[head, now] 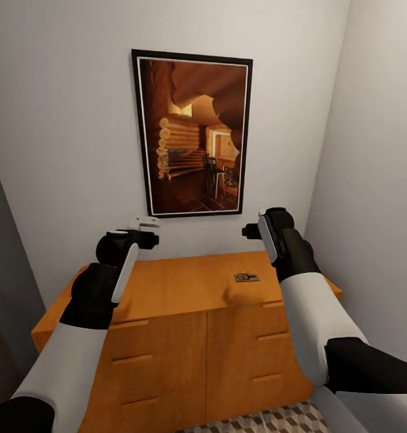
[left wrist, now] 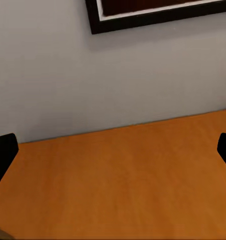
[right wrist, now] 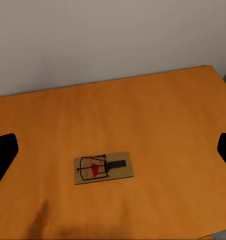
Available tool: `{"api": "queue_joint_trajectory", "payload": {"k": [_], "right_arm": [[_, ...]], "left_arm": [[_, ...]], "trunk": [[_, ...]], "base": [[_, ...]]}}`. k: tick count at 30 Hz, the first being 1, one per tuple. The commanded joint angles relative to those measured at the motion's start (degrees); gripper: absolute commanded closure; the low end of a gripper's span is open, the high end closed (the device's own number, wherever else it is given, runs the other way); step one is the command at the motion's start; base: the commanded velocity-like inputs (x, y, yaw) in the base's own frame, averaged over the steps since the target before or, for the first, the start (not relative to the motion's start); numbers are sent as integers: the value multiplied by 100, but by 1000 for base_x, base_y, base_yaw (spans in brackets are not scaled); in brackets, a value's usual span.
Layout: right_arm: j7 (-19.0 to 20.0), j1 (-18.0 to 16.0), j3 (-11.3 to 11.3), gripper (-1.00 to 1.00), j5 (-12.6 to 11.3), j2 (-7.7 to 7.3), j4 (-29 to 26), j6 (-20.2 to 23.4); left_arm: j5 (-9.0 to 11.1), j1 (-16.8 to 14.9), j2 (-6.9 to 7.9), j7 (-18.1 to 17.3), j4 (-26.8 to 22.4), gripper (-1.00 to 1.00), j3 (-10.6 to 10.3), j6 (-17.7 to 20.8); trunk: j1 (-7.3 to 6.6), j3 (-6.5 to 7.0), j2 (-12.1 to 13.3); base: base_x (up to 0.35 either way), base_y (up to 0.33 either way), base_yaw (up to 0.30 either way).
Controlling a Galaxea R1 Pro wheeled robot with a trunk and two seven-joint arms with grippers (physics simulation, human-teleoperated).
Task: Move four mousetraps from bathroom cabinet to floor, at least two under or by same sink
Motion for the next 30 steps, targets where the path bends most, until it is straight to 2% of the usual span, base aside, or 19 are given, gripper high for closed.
{"api": "queue_joint_trajectory", "payload": {"k": [1,4,7,8,10,11,14,15,18,19,23,30], "right_arm": [[70,-8,-15,-100,7,4,61,21],[290,-11,-16,-100,8,-23,198,21],[529,-12,-13,-100,5,-128,322,21],[743,-12,-10,-100,4,-244,435,21],[1006,-12,-1,-100,7,-385,570,21],[1297,-12,8,-100,10,-543,723,21],[1750,-12,70,-100,15,-782,962,21],[2033,-12,194,-100,17,-928,1114,21],[2398,-13,506,-100,18,-1107,1316,21],[2601,-13,736,-100,19,-1198,1424,21],[2956,-13,1098,-100,20,-1330,1570,21],[3144,-13,1249,-100,18,-1392,1629,21]], "left_arm": [[108,-5,-2,44,64,-100,-1,25],[244,-5,0,47,180,-100,2,31],[327,-5,0,48,245,-100,1,36],[377,-5,4,48,284,-100,0,37],[425,-5,6,48,325,-100,-4,39],[470,-5,7,48,364,-100,-8,39],[523,-5,9,48,412,-100,-17,40],[548,-5,9,49,442,-100,-21,40],[570,-5,10,49,490,-100,-25,40],[578,-5,10,49,525,-100,-26,40],[588,-5,5,49,609,-100,-28,41],[592,-4,0,49,647,-100,-29,41]], "trunk": [[3,-8,-4],[3,-8,-4],[3,-8,-4],[3,-8,-4],[3,-8,-4],[3,-8,-4],[3,-8,-4],[3,-8,-4],[3,-8,-4],[3,-8,-4],[3,-8,-4],[3,-8,-4]], "base": [[324,0,0],[324,0,0],[324,0,0],[305,0,0],[248,0,0],[144,0,0],[94,0,0],[47,0,0],[31,0,0],[15,0,0],[9,0,0],[2,0,0]]}}
